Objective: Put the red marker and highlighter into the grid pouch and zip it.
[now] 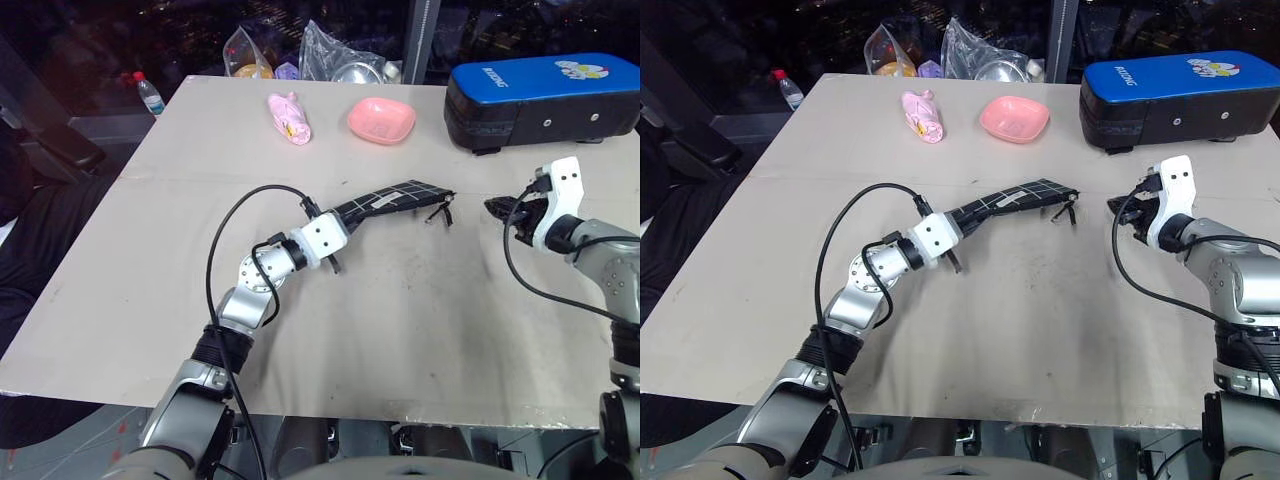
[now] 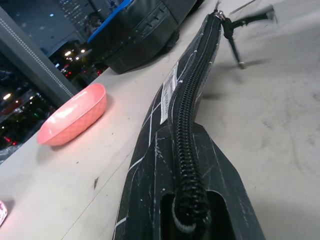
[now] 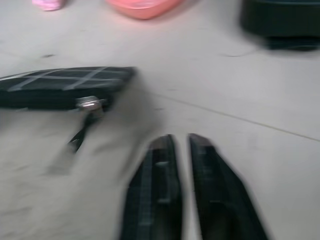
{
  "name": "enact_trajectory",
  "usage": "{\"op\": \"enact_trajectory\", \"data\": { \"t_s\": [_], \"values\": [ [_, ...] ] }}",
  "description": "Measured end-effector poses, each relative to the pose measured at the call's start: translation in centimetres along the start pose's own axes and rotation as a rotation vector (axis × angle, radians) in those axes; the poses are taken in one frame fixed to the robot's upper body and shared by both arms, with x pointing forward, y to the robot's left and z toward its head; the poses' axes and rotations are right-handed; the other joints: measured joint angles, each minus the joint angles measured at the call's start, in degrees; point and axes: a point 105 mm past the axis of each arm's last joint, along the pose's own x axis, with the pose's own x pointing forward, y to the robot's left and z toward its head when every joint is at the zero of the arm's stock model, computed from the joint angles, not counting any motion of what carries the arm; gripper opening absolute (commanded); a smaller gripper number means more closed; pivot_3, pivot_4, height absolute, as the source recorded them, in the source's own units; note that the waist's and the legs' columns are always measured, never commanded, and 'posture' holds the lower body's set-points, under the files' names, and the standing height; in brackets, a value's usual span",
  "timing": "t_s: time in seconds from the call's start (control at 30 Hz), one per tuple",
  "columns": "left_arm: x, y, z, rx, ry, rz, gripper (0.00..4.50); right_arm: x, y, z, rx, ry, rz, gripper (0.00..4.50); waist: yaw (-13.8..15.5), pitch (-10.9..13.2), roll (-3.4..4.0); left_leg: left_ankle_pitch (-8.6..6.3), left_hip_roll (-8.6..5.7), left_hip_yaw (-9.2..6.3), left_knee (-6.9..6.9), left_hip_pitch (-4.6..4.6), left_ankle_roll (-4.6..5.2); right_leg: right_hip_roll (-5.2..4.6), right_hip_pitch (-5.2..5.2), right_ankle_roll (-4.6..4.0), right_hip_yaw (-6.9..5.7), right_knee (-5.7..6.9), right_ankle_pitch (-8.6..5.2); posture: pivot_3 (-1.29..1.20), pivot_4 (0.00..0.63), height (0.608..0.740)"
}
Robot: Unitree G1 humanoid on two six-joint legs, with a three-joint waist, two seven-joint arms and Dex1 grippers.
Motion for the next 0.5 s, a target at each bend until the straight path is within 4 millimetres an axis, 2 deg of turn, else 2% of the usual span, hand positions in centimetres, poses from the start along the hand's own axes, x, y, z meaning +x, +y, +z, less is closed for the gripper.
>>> {"op": "enact_trajectory", "data": {
  "t_s": [0.07, 0.17, 0.2, 0.27, 0.37, 0.47, 0.5],
  "values": [
    [-0.4, 0.0, -0.3, 0.001, 0.014, -0.017, 1.4, -0.1, 0.2, -0.6, -0.006, 0.013, 0.016, 2.73, 0.0, 0.0, 0.0, 0.0, 0.0, 0.0, 0.0, 0.0, 0.0, 0.0, 0.0, 0.0, 0.0, -0.01, 0.0, 0.0, 0.15, 0.688],
    [-1.7, 0.3, -1.4, 0.001, 0.056, -0.004, 3.0, -0.6, 0.4, -1.9, -0.046, 0.012, 0.053, 4.33, 0.0, 0.0, 0.0, 0.0, 0.0, 0.0, -0.02, 0.0, 0.0, 0.0, 0.0, 0.0, 0.0, -0.04, 0.0, 0.0, 0.15, 0.688],
    [-2.1, 0.5, -1.6, -0.003, 0.067, 0.011, 3.49, -0.7, 0.6, -2.2, -0.062, 0.007, 0.07, 4.5, 0.0, 0.0, 0.0, 0.0, 0.0, 0.0, -0.02, 0.0, 0.0, 0.0, 0.0, 0.0, 0.0, -0.04, 0.0, 0.0, 0.15, 0.688],
    [-3.2, 0.7, -2.0, -0.011, 0.086, 0.035, 4.45, -1.2, 1.0, -3.1, -0.106, 0.005, 0.115, 4.5, 0.0, 0.0, 0.0, 0.0, 0.0, -0.01, -0.04, 0.0, 0.0, 0.0, 0.0, 0.01, 0.0, -0.05, 0.0, 0.0, 0.15, 0.688],
    [-5.4, 0.4, -2.4, -0.054, 0.122, 0.051, 4.45, -2.1, 1.9, -4.8, -0.17, 0.04, 0.206, 4.5, -0.1, 0.0, 0.01, 0.0, 0.04, 0.0, -0.05, 0.01, 0.0, -0.01, 0.0, 0.01, 0.01, -0.07, 0.0, 0.0, 0.15, 0.688],
    [-7.4, -0.5, -3.1, -0.146, 0.172, 0.062, 4.45, -2.5, 2.1, -5.2, -0.213, 0.034, 0.236, 4.5, -0.2, 0.0, 0.0, 0.0, 0.07, -0.01, -0.03, 0.03, -0.01, 0.0, 0.01, 0.0, 0.0, -0.04, -0.01, 0.0, 0.15, 0.688],
    [-8.7, -1.0, -3.2, -0.219, 0.195, 0.084, 4.45, -2.7, 2.1, -5.3, -0.248, 0.018, 0.241, 4.5, -0.4, 0.0, 0.0, 0.0, 0.11, -0.01, -0.02, 0.04, -0.01, -0.01, 0.02, 0.0, 0.01, -0.04, -0.01, 0.0, 0.15, 0.688]
  ]
}}
